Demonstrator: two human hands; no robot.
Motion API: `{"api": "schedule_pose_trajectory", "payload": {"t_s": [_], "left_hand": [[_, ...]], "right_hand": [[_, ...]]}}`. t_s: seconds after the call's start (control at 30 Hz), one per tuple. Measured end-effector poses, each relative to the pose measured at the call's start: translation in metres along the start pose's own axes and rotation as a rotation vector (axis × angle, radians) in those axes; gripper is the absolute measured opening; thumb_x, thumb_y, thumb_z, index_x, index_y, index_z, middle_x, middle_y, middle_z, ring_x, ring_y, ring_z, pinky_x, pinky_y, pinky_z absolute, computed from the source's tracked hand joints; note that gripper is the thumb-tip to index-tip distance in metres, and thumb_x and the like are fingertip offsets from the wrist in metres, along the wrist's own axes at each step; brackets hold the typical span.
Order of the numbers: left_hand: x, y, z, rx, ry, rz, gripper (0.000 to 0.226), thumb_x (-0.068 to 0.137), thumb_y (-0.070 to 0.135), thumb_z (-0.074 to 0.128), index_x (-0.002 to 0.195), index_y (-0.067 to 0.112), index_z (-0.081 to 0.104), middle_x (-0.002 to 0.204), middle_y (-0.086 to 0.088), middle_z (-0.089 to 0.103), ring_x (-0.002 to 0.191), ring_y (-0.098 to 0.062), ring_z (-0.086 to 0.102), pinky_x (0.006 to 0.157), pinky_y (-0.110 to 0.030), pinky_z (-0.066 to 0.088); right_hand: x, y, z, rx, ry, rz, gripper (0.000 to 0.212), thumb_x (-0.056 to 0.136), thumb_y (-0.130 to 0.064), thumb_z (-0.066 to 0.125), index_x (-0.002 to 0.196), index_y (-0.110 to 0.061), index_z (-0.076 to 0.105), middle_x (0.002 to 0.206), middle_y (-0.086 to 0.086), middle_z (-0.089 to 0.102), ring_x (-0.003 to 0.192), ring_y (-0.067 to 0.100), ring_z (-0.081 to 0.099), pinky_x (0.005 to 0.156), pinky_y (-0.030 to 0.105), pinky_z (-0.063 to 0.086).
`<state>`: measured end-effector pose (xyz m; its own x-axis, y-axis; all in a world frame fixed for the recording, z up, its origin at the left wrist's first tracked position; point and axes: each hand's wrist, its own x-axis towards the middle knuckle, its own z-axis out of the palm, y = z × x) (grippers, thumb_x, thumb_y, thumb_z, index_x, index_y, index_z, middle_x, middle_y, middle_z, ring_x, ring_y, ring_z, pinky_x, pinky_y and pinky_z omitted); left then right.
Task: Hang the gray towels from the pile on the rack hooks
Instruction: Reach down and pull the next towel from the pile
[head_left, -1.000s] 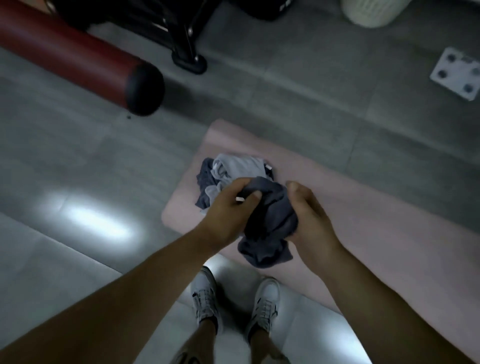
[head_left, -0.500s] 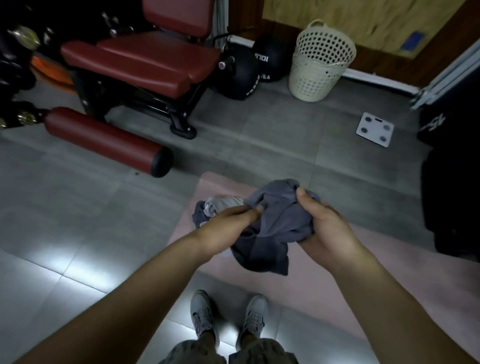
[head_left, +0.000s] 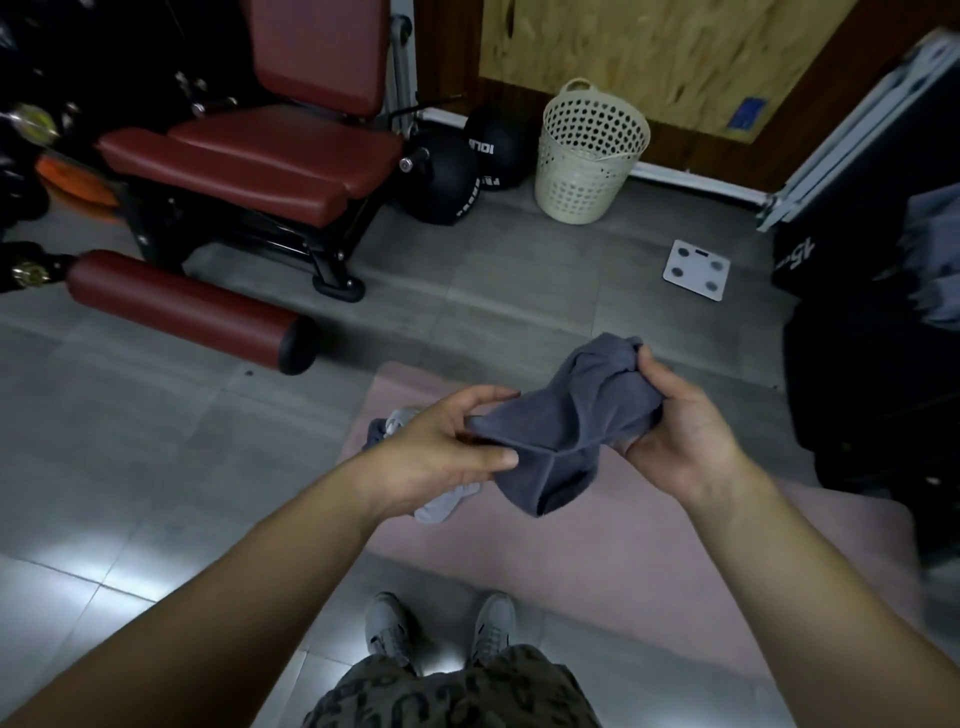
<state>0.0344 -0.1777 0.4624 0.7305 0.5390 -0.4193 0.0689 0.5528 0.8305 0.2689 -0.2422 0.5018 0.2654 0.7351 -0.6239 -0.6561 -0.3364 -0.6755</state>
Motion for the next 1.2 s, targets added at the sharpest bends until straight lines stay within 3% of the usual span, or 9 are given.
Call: {"api": "schedule_pose_trajectory", "payload": {"t_s": [0.17, 0.23, 0.37, 0.47, 0.57, 0.7, 0.8, 0.97, 1.2], "left_hand": [[0.006, 0.022, 0.015, 0.154, 0.156, 0.192, 0.02, 0.091, 0.003, 0.068, 0.107, 0.015, 0.071, 0.102, -0.011, 0.072, 0.097, -0.025, 0.066, 0.087, -0.043, 0.051], [0.009, 0.037, 0.023, 0.187, 0.16, 0.223, 0.023, 0.093, 0.003, 0.065, 0.111, 0.015, 0.07, 0.103, -0.009, 0.073, 0.098, -0.02, 0.067, 0.09, -0.035, 0.052], [0.018, 0.059, 0.033, 0.371, 0.133, 0.275, 0.015, 0.094, 0.005, 0.065, 0.101, 0.015, 0.074, 0.096, 0.0, 0.075, 0.094, -0.008, 0.069, 0.086, -0.022, 0.053], [0.024, 0.069, 0.039, 0.482, 0.094, 0.287, 0.012, 0.094, 0.007, 0.066, 0.09, 0.013, 0.075, 0.087, 0.003, 0.075, 0.087, -0.005, 0.068, 0.082, -0.02, 0.052], [0.028, 0.076, 0.045, 0.57, 0.046, 0.294, 0.015, 0.093, 0.008, 0.067, 0.086, 0.02, 0.074, 0.082, 0.011, 0.074, 0.083, -0.001, 0.067, 0.08, -0.016, 0.05], [0.027, 0.076, 0.045, 0.574, 0.039, 0.312, 0.019, 0.092, 0.0, 0.065, 0.089, 0.018, 0.068, 0.079, 0.013, 0.07, 0.079, 0.003, 0.064, 0.078, -0.012, 0.048], [0.025, 0.076, 0.041, 0.606, 0.068, 0.337, 0.017, 0.093, 0.002, 0.065, 0.096, 0.019, 0.068, 0.092, 0.005, 0.07, 0.087, 0.002, 0.063, 0.083, -0.014, 0.048], [0.019, 0.079, 0.032, 0.655, 0.165, 0.363, 0.009, 0.093, 0.009, 0.067, 0.097, 0.013, 0.075, 0.093, 0.007, 0.075, 0.091, 0.002, 0.067, 0.087, -0.012, 0.047], [0.014, 0.085, 0.014, 0.503, 0.505, 0.557, 0.023, 0.093, 0.008, 0.067, 0.08, 0.027, 0.069, 0.083, 0.012, 0.068, 0.08, 0.002, 0.061, 0.083, -0.016, 0.045]], "right_hand": [[0.004, 0.004, -0.006, -0.126, 0.063, 0.011, 0.027, 0.099, -0.024, 0.058, 0.12, -0.009, 0.067, 0.102, 0.011, 0.076, 0.087, 0.022, 0.074, 0.068, 0.032, 0.06], [0.005, 0.008, -0.011, -0.224, 0.102, 0.023, 0.019, 0.099, -0.013, 0.058, 0.115, -0.011, 0.067, 0.093, 0.009, 0.075, 0.077, 0.021, 0.073, 0.06, 0.031, 0.059], [0.003, 0.017, -0.014, -0.354, 0.177, 0.096, 0.019, 0.096, -0.005, 0.05, 0.098, -0.015, 0.066, 0.088, 0.005, 0.068, 0.078, 0.019, 0.064, 0.067, 0.035, 0.055], [0.001, 0.024, -0.014, -0.478, 0.233, -0.105, 0.01, 0.095, -0.014, 0.06, 0.098, -0.02, 0.066, 0.101, 0.0, 0.067, 0.094, 0.015, 0.064, 0.084, 0.035, 0.052], [0.001, 0.025, -0.017, -0.426, -0.024, -0.344, 0.023, 0.096, -0.018, 0.055, 0.113, -0.018, 0.071, 0.128, -0.004, 0.066, 0.12, 0.009, 0.06, 0.101, 0.029, 0.045], [0.002, 0.024, -0.01, -0.539, -0.332, -0.389, 0.02, 0.092, -0.013, 0.058, 0.103, -0.002, 0.07, 0.1, 0.008, 0.074, 0.097, 0.017, 0.067, 0.09, 0.027, 0.052], [0.004, 0.019, -0.006, -0.707, -0.371, -0.402, 0.009, 0.094, -0.014, 0.064, 0.094, -0.006, 0.069, 0.079, -0.005, 0.07, 0.075, 0.008, 0.062, 0.072, 0.023, 0.049], [0.001, 0.014, -0.002, -0.92, -0.404, -0.383, 0.029, 0.097, -0.031, 0.063, 0.072, -0.017, 0.06, 0.064, -0.007, 0.049, 0.062, 0.01, 0.043, 0.058, 0.022, 0.035], [0.002, 0.016, -0.02, -1.159, -0.392, -0.148, 0.056, 0.084, -0.061, 0.07, 0.072, -0.006, 0.069, 0.068, -0.002, 0.056, 0.067, 0.01, 0.051, 0.065, 0.03, 0.039]]}}
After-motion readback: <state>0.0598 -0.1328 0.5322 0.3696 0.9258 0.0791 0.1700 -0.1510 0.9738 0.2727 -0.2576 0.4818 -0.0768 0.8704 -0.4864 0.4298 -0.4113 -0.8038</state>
